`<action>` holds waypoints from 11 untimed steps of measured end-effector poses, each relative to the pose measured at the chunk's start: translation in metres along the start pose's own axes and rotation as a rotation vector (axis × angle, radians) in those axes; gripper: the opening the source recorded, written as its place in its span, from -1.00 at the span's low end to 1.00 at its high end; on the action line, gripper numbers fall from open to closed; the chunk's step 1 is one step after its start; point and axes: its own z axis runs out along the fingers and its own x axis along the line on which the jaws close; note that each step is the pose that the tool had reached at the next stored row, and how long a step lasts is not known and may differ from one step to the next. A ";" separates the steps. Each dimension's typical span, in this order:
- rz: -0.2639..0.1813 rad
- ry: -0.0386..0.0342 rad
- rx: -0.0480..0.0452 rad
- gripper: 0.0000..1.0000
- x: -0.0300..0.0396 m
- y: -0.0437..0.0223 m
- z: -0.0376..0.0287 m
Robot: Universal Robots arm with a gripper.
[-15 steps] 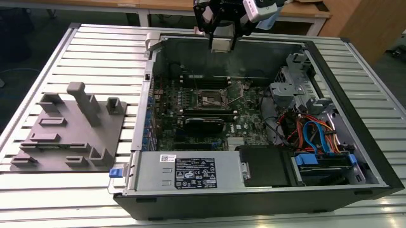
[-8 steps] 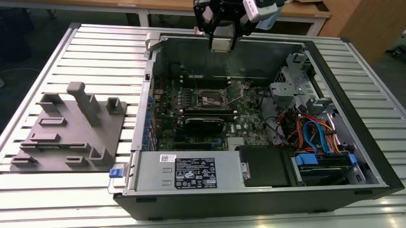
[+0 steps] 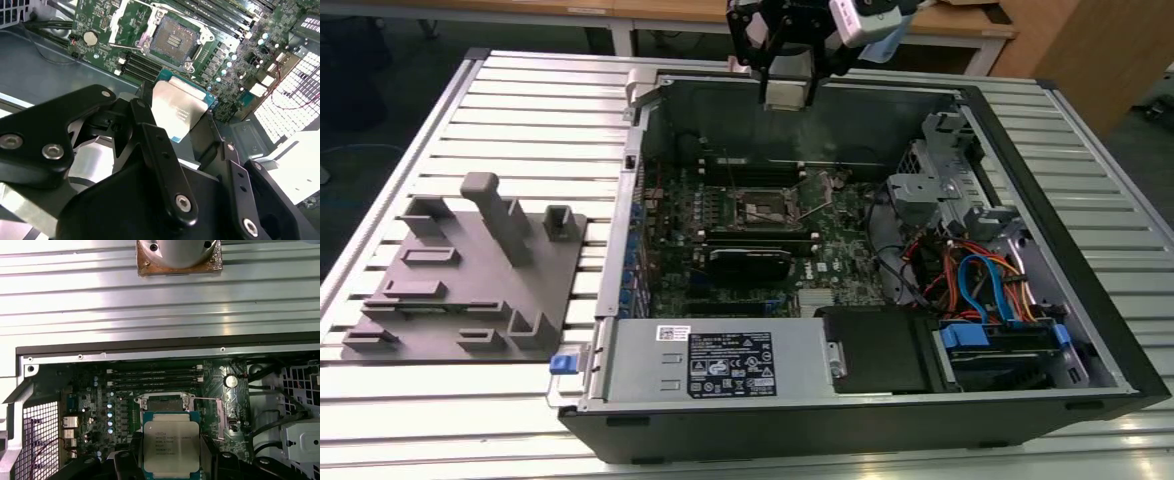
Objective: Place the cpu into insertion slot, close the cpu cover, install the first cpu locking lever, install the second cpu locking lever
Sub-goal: 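Place the cpu into insertion slot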
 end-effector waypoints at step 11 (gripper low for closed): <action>0.008 -0.0007 -0.0002 0.07 0.0000 0.0000 0.0000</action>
